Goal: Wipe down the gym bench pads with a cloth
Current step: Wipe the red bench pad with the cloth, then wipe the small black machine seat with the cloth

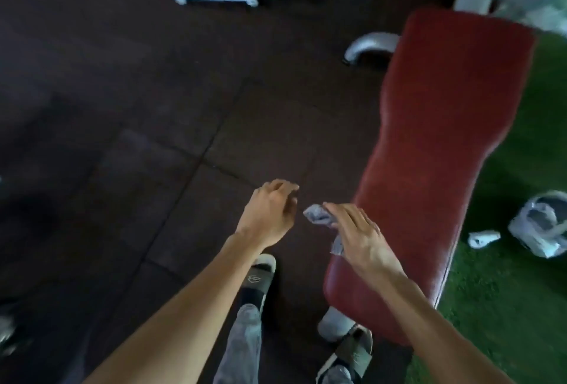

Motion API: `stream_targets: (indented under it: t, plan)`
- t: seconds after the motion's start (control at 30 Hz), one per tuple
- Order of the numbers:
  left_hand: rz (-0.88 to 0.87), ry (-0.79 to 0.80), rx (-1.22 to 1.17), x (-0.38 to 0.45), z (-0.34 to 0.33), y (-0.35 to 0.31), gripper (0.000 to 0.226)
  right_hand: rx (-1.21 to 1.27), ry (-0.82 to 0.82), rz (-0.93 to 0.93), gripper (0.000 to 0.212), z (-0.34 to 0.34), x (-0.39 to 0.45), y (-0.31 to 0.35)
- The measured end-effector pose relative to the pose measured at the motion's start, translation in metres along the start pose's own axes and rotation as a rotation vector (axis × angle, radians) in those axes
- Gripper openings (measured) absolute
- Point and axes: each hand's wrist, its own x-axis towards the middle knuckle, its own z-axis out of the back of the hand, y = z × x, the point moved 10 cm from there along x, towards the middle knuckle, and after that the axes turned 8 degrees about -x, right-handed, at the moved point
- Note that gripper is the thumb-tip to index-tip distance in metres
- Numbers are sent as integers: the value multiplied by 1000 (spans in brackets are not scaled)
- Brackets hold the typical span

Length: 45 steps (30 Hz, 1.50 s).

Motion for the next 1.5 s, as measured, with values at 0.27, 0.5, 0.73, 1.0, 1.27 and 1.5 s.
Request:
stream_targets:
  t: [0.27, 0.5, 0.73, 1.0, 1.27, 1.5]
  plan:
    - [262, -292, -84, -123, 243, 71, 23, -223, -7, 408, 41, 75, 145, 239]
    - [442, -452, -98, -218, 439, 173, 25, -114, 61, 621, 43, 77, 262, 475]
    - [555, -678, -159, -281, 592, 259, 23, 112, 161, 737, 38, 64, 344, 659]
    - [686, -800, -218, -275, 709, 370, 21, 238, 268, 942, 53, -6, 456, 791]
    - [881, -1052, -358, -283, 797, 485, 19, 230, 312, 1197, 42, -79, 578, 921]
    - [1096, -1117, -484, -317, 831, 622, 22, 116, 490, 1362, 50, -198, 641, 1055]
